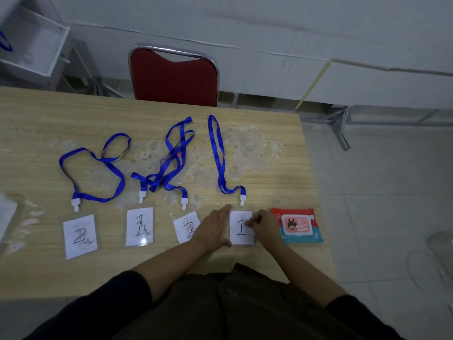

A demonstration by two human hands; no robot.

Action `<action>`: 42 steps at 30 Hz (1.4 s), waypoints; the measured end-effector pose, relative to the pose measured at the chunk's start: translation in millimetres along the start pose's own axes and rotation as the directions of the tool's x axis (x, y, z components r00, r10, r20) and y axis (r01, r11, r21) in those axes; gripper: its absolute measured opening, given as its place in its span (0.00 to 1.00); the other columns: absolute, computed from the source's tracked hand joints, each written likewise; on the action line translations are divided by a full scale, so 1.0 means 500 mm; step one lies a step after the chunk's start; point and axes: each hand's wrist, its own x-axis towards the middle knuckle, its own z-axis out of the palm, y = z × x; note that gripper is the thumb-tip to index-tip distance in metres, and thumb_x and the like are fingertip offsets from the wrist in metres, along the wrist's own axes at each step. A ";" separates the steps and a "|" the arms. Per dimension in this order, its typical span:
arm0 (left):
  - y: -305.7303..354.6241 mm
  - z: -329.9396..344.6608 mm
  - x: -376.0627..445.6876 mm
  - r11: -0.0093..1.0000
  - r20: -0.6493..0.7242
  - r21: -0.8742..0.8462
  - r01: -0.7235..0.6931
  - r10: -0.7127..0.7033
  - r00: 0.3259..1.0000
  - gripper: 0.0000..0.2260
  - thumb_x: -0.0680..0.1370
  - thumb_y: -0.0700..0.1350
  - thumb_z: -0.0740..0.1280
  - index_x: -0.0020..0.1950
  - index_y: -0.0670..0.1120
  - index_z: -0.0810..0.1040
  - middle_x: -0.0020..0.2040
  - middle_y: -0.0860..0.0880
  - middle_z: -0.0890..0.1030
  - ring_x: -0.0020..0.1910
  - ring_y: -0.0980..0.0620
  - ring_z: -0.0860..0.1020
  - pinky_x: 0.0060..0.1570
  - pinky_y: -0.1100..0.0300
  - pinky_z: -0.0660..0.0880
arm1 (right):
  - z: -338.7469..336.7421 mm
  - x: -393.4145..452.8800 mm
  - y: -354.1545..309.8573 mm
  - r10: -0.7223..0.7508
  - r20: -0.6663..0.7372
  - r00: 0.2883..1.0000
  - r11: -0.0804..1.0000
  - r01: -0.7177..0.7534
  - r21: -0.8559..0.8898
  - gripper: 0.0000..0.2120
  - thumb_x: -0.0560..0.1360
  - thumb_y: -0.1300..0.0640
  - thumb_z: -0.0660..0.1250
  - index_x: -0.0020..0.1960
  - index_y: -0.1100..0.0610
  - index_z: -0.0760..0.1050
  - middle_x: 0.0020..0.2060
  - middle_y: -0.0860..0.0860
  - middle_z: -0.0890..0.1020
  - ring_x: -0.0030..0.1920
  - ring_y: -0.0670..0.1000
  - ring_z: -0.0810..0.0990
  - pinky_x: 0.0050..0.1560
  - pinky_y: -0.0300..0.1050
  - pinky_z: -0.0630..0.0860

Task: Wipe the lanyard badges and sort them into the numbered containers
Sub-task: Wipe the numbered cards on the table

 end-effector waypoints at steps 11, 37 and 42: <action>-0.004 0.006 0.005 0.999 0.011 0.037 0.005 -0.006 1.000 0.51 0.66 0.53 0.78 0.79 0.46 0.49 0.76 0.46 0.59 0.71 0.49 0.63 0.68 0.57 0.63 | 0.012 0.027 -0.017 -0.052 -0.091 0.994 0.997 0.056 0.046 0.11 0.75 0.66 0.69 0.37 0.54 0.76 0.38 0.50 0.83 0.44 0.48 0.82 0.51 0.45 0.78; -0.002 0.006 0.005 0.996 -0.007 0.089 -0.030 0.031 0.999 0.50 0.67 0.53 0.77 0.78 0.44 0.50 0.75 0.45 0.62 0.69 0.48 0.65 0.65 0.58 0.65 | 0.051 -0.022 -0.048 -0.103 0.164 0.981 0.977 0.131 -0.169 0.04 0.76 0.61 0.70 0.45 0.54 0.81 0.48 0.48 0.84 0.50 0.43 0.80 0.61 0.41 0.75; -0.002 0.004 0.002 0.997 0.004 0.075 -0.020 0.020 1.000 0.50 0.67 0.53 0.77 0.79 0.44 0.49 0.74 0.45 0.63 0.69 0.48 0.65 0.65 0.57 0.66 | 0.031 -0.006 -0.044 -0.109 0.095 0.990 0.981 0.122 -0.153 0.06 0.76 0.62 0.69 0.43 0.53 0.80 0.48 0.50 0.83 0.51 0.45 0.79 0.59 0.42 0.75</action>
